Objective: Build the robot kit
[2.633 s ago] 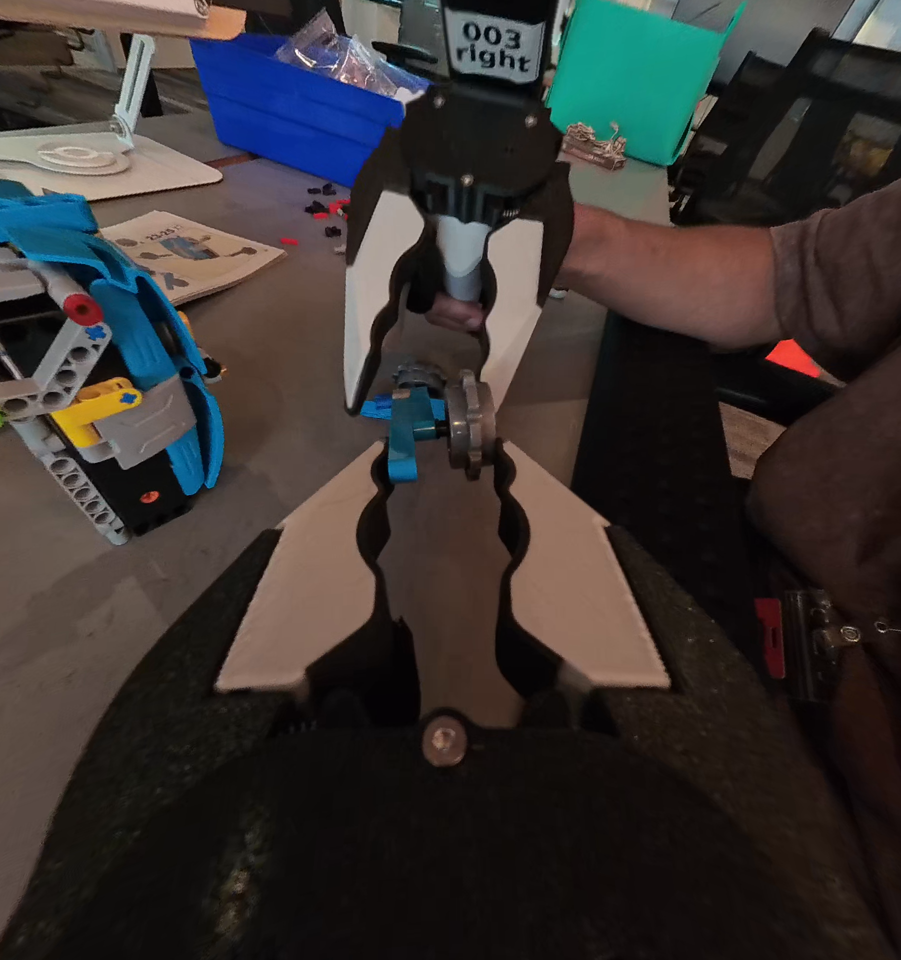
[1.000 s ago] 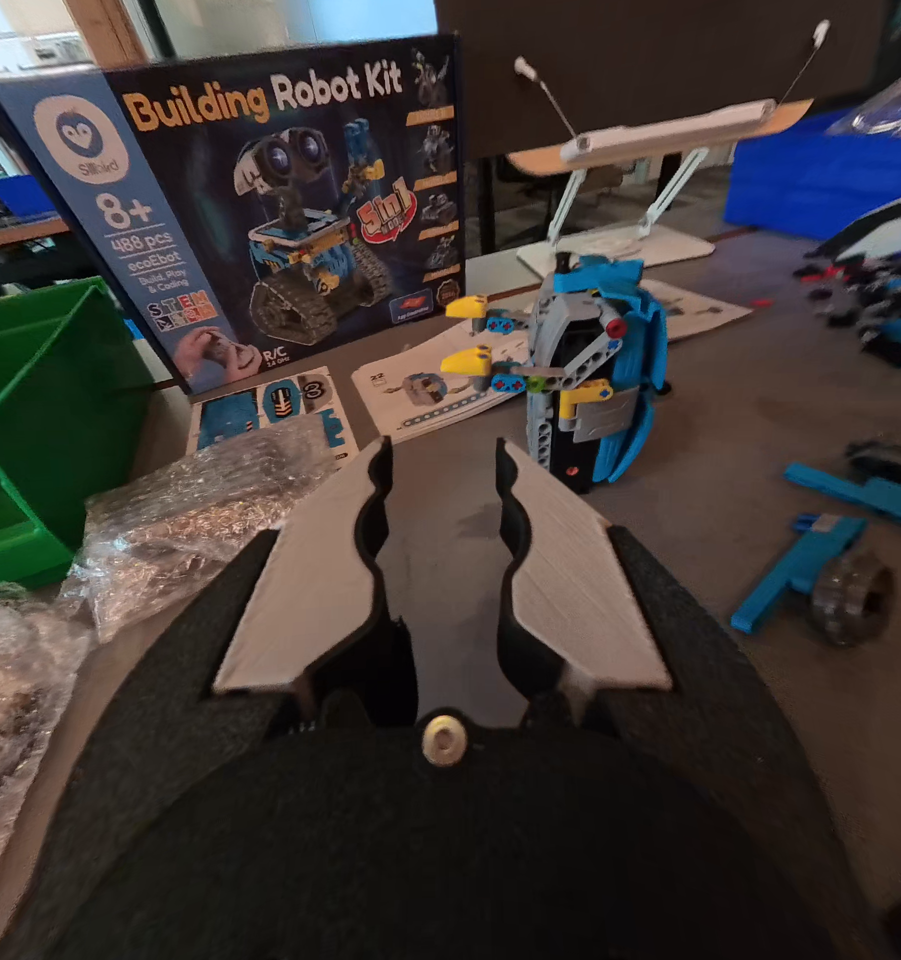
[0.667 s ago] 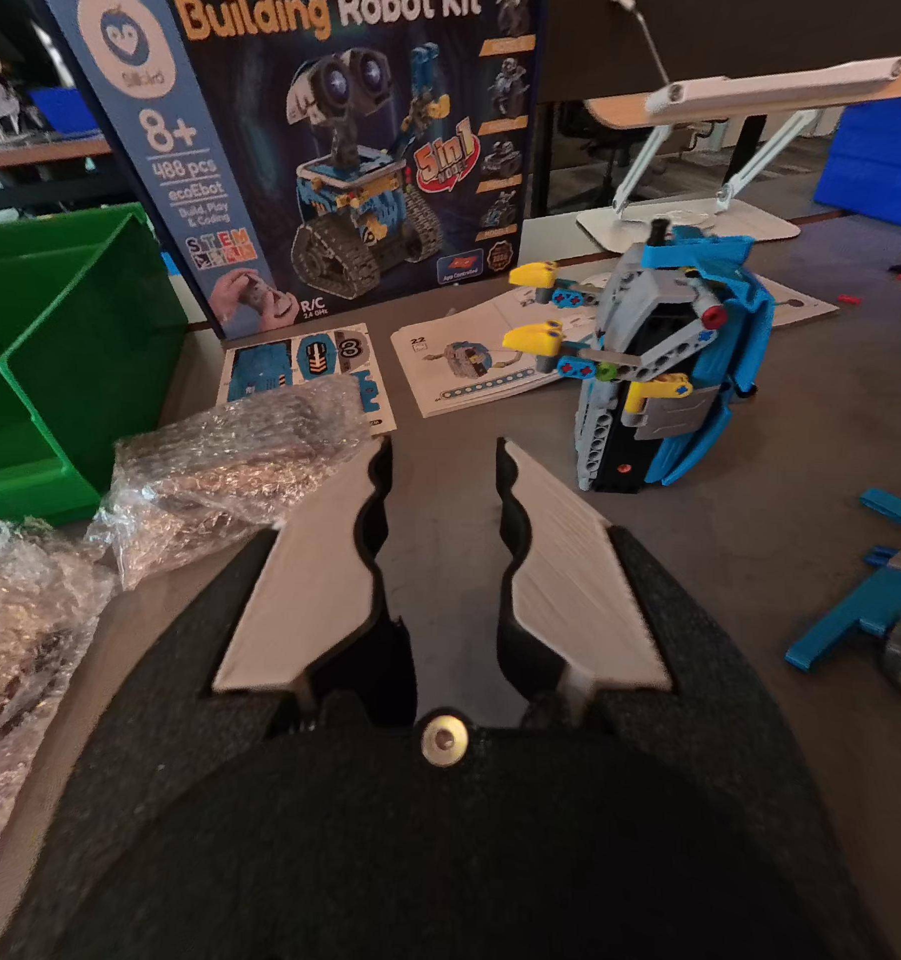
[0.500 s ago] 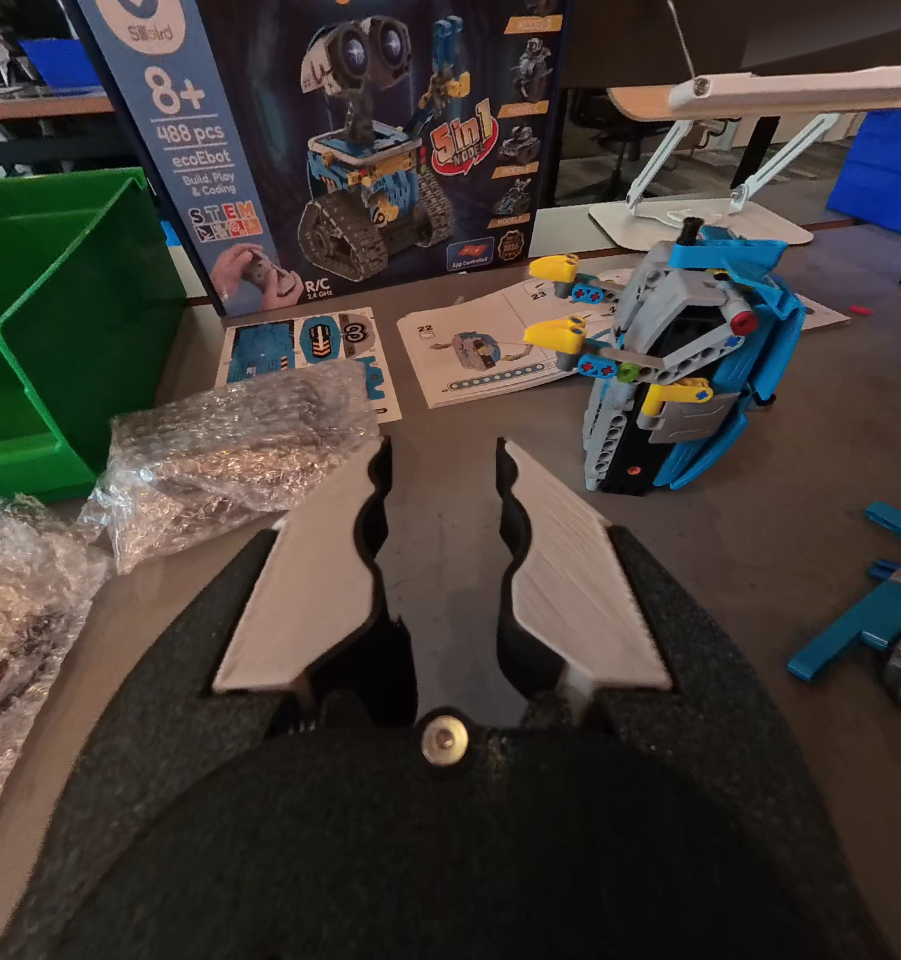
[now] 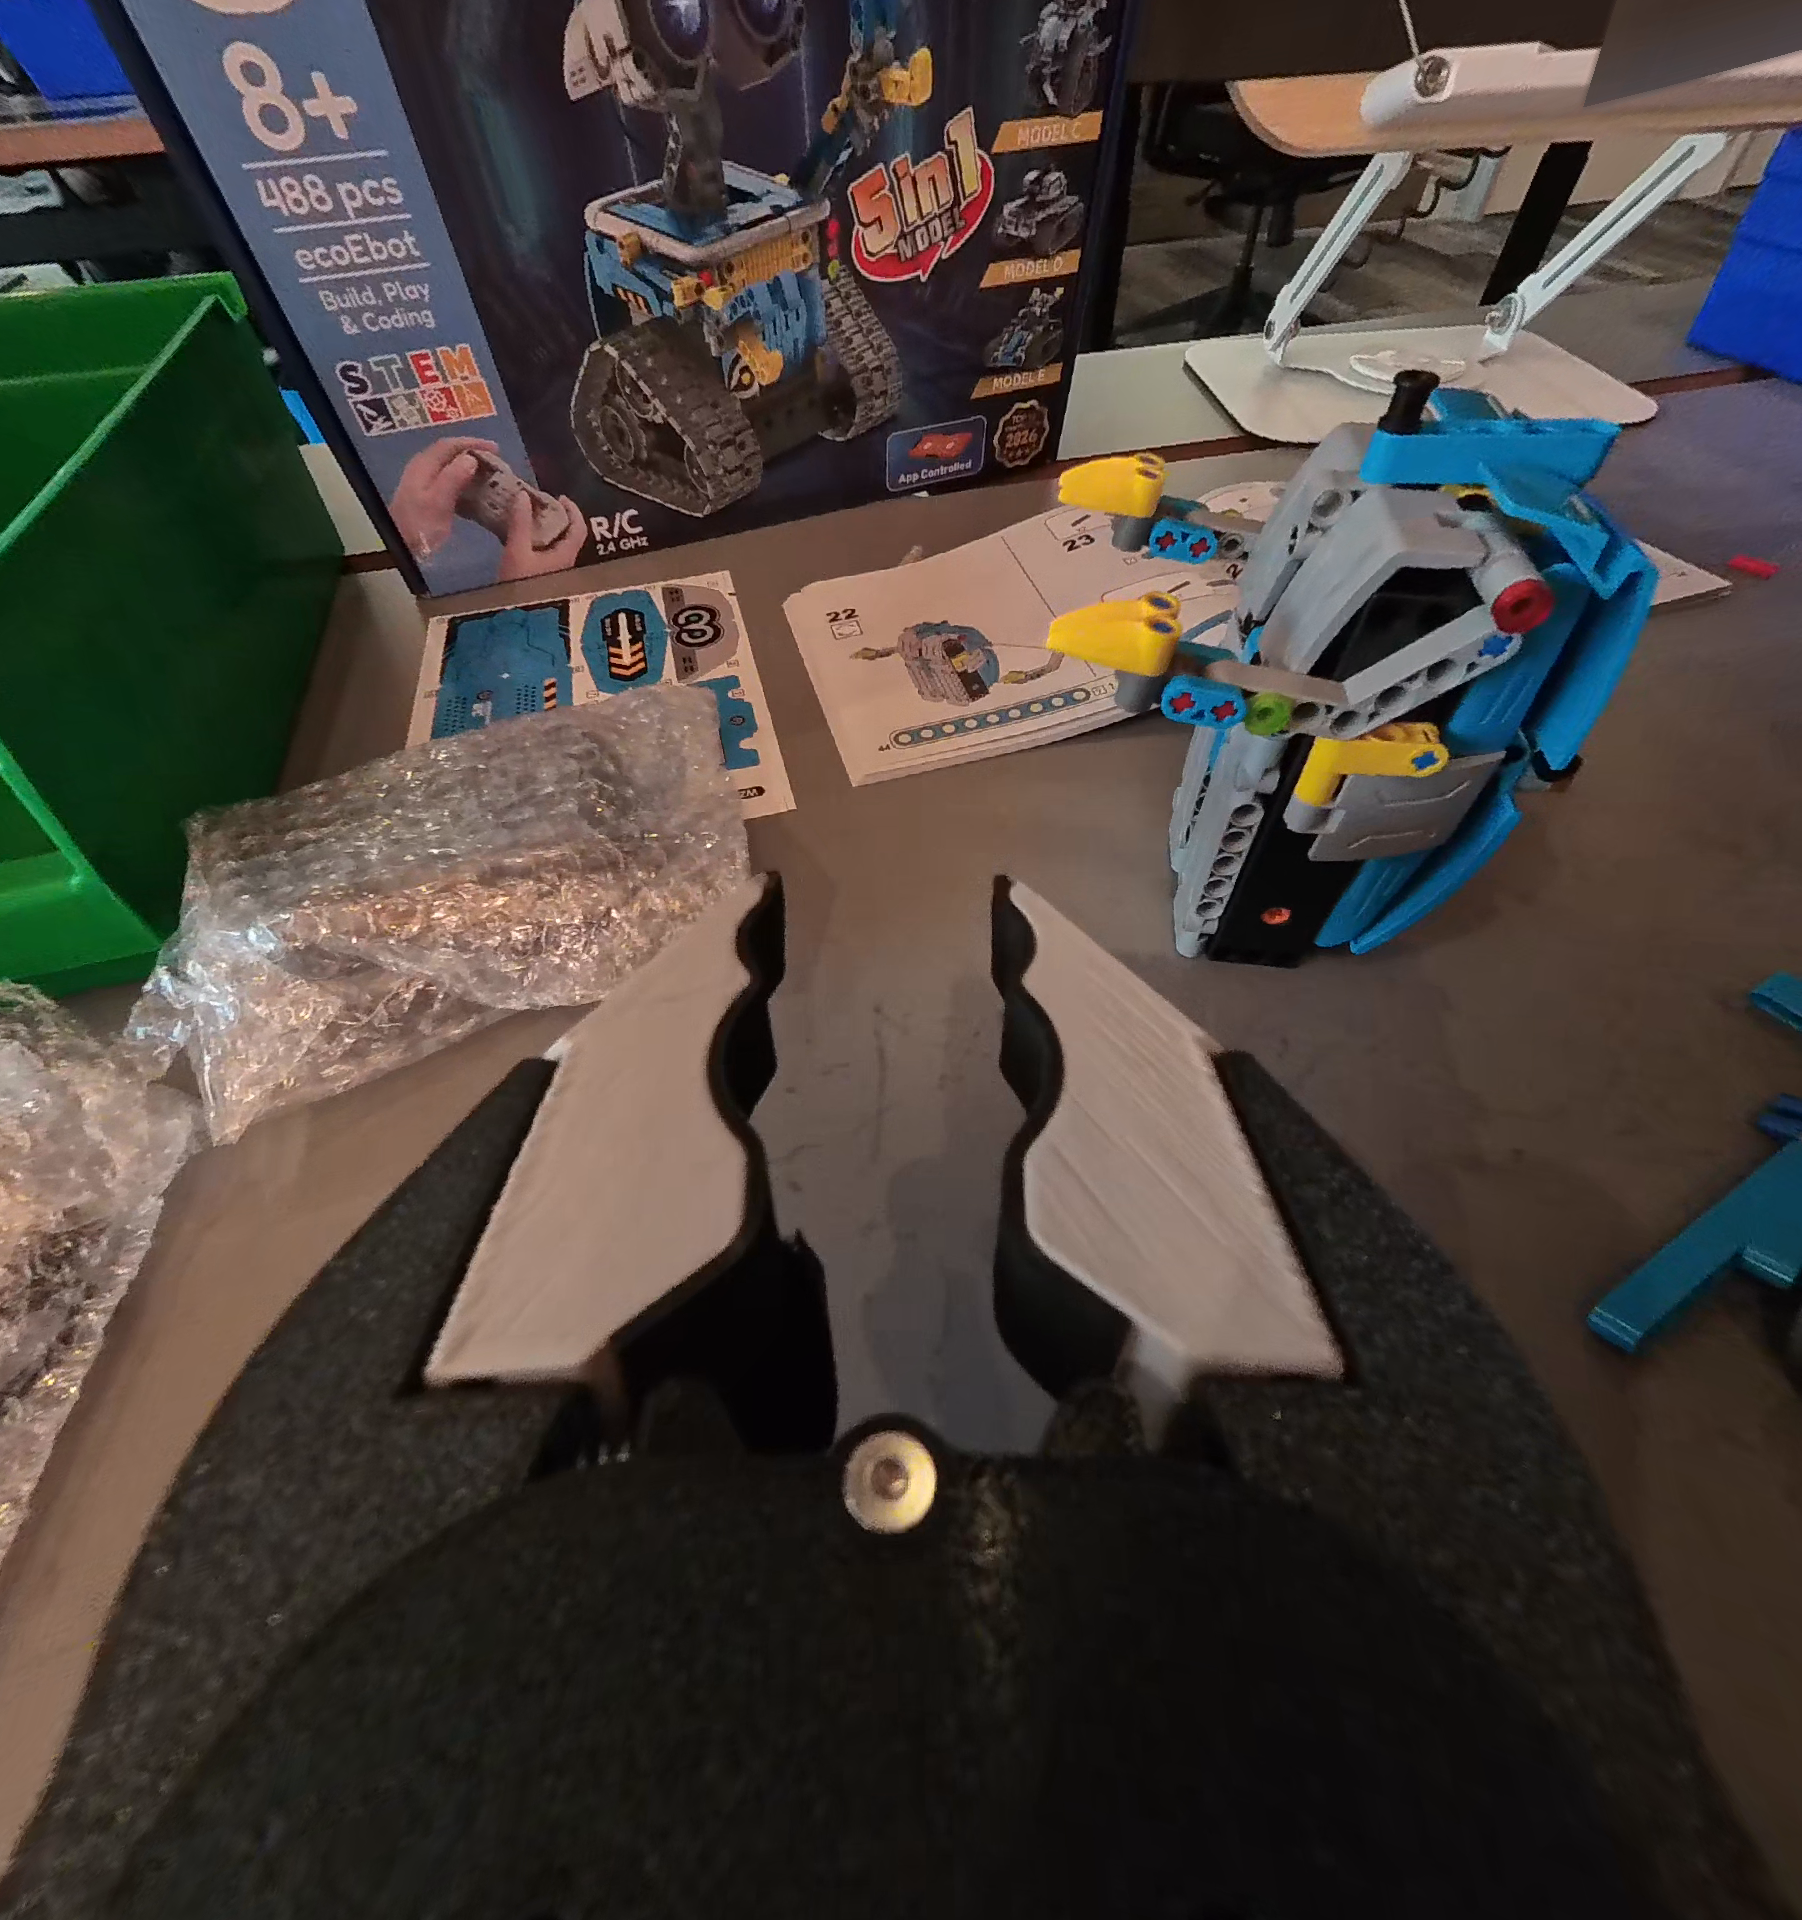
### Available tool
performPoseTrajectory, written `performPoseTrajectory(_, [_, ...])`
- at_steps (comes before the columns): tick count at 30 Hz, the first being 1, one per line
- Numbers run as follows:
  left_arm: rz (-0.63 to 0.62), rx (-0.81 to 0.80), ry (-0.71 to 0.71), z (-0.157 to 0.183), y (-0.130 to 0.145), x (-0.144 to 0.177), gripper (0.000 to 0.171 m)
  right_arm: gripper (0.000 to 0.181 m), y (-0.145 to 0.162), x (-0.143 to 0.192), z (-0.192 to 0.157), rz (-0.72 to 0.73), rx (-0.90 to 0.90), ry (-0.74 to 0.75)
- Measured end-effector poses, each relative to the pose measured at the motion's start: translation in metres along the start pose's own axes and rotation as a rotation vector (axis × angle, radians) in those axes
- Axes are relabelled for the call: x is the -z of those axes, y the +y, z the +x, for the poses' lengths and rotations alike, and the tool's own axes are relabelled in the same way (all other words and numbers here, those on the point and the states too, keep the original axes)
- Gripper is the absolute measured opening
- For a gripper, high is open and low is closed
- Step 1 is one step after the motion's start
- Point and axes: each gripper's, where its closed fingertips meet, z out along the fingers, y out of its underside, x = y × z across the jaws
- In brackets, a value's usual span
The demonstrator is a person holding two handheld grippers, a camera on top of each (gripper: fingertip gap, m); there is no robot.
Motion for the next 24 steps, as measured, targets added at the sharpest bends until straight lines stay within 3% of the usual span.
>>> performPoseTrajectory(14, [-0.022,-0.059,0.054,0.013,0.003,-0.002,0.04,0.039,-0.006,-0.007,-0.041,0.0,0.025,-0.127])
performPoseTrajectory(19, [-0.001,-0.103,0.049,0.018,0.0,0.0,0.041,0.055,-0.01,-0.011,-0.061,0.016,0.08,-0.142])
performPoseTrajectory(21, [0.02,-0.107,0.05,0.02,-0.002,0.002,0.041,0.065,-0.014,-0.016,-0.081,0.028,0.112,-0.18])
performPoseTrajectory(24, [0.038,-0.088,0.064,0.023,-0.005,0.005,0.041,0.075,-0.032,-0.026,-0.137,0.089,0.169,-0.293])
